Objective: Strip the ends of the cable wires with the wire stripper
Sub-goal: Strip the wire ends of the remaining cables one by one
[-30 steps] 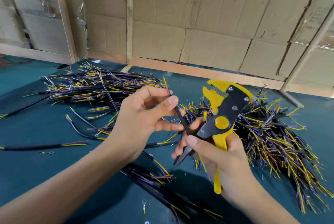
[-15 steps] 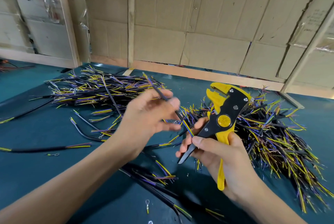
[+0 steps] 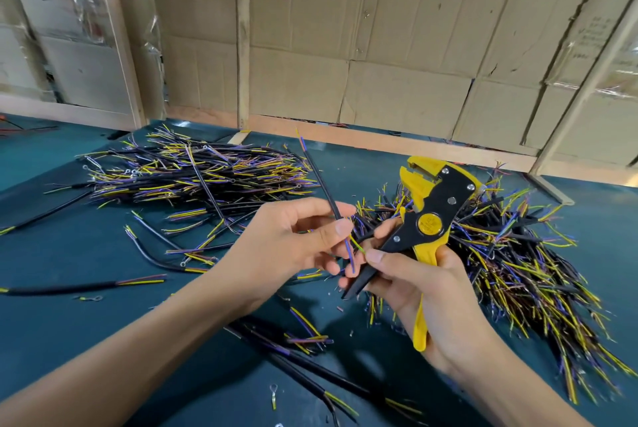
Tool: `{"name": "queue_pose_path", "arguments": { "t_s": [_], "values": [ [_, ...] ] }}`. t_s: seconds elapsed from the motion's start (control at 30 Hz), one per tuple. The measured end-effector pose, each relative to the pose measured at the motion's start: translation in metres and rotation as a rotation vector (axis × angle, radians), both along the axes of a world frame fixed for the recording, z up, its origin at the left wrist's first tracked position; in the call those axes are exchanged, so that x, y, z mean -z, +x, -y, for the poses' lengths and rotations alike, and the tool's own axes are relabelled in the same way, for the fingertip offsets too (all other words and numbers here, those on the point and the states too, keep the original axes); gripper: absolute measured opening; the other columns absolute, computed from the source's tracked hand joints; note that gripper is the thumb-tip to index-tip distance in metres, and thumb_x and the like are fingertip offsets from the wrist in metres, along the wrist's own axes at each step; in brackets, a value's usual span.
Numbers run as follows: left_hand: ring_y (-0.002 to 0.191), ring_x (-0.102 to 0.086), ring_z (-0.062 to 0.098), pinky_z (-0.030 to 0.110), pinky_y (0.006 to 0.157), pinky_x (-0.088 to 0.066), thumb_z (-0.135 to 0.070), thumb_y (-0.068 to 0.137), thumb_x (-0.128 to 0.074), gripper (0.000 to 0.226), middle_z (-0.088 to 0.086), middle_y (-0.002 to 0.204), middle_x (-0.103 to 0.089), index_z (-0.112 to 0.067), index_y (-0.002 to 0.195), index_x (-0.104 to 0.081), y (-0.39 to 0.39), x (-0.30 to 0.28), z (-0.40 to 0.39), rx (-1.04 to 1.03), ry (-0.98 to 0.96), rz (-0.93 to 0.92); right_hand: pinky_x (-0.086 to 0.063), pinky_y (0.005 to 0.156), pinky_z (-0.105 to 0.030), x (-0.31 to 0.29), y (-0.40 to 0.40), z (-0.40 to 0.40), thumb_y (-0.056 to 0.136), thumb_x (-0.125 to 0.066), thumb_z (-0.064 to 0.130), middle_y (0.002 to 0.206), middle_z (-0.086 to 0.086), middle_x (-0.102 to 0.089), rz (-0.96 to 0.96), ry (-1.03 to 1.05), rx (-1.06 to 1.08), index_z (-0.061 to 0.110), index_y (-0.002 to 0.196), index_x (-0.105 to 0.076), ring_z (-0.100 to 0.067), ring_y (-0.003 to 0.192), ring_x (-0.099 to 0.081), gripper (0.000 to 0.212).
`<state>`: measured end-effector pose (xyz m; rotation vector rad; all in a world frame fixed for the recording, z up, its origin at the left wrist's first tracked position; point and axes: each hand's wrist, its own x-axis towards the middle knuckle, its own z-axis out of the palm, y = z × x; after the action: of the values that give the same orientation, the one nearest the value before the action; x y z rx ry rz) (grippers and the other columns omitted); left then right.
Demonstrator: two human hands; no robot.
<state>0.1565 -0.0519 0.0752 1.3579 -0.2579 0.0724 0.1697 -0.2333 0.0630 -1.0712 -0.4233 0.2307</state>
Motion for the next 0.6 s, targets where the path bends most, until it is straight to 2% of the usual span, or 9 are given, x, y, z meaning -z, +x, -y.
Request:
{"name": "queue_pose_path", "arguments": {
  "t_s": [0.1, 0.2, 0.4, 0.47, 0.6],
  "values": [
    [0.066, -0.059, 0.02, 0.024, 0.057, -0.049, -0.019, 0.075, -0.074, 0.035, 0.008, 0.075, -0.065, -0.008, 0.108, -0.075, 0.002, -0.004, -0.009, 0.044, 0.053, -0.041, -0.056, 0.07, -0.054, -0.001, 0.001, 0.0, 0.079, -0.068, -0.007, 0.08, -0.025, -0.058, -0.015, 0.018, 0.054, 0.002, 0.099, -0.063, -0.039, 0.069, -0.062, 0.023],
    [0.064, -0.056, 0.021, 0.023, 0.053, -0.044, -0.021, 0.074, -0.076, 0.034, 0.008, 0.072, -0.066, -0.011, 0.107, -0.076, 0.001, -0.008, -0.014, 0.089, 0.115, -0.066, -0.057, 0.07, -0.052, -0.002, 0.002, 0.0, 0.082, -0.067, -0.008, 0.08, -0.023, -0.056, -0.012, 0.041, 0.087, -0.002, 0.108, -0.059, -0.037, 0.068, -0.06, 0.028],
    [0.066, -0.047, 0.024, 0.024, 0.055, -0.04, -0.024, 0.067, -0.079, 0.039, 0.015, 0.074, -0.066, -0.013, 0.104, -0.078, -0.002, -0.012, -0.013, 0.108, 0.141, -0.135, -0.057, 0.07, -0.051, -0.003, 0.002, 0.001, 0.079, -0.067, -0.002, 0.079, -0.021, -0.059, -0.005, 0.045, 0.151, 0.001, 0.105, -0.061, -0.037, 0.067, -0.061, 0.027],
    [0.062, -0.048, 0.022, 0.021, 0.051, -0.04, -0.019, 0.069, -0.079, 0.037, 0.016, 0.075, -0.067, -0.009, 0.104, -0.077, -0.003, -0.013, -0.013, 0.106, 0.143, -0.144, -0.057, 0.069, -0.05, -0.001, 0.004, 0.002, 0.08, -0.068, -0.002, 0.08, -0.022, -0.058, 0.004, 0.029, 0.163, -0.001, 0.105, -0.06, -0.037, 0.067, -0.061, 0.027],
    [0.065, -0.059, 0.017, 0.02, 0.052, -0.04, -0.015, 0.07, -0.077, 0.034, 0.012, 0.08, -0.068, -0.006, 0.103, -0.077, -0.004, -0.016, -0.012, 0.057, 0.038, -0.102, -0.056, 0.066, -0.05, 0.002, 0.005, 0.004, 0.087, -0.067, -0.001, 0.08, -0.026, -0.058, -0.006, -0.016, 0.095, -0.001, 0.105, -0.06, -0.038, 0.068, -0.06, 0.02]
  ]
}}
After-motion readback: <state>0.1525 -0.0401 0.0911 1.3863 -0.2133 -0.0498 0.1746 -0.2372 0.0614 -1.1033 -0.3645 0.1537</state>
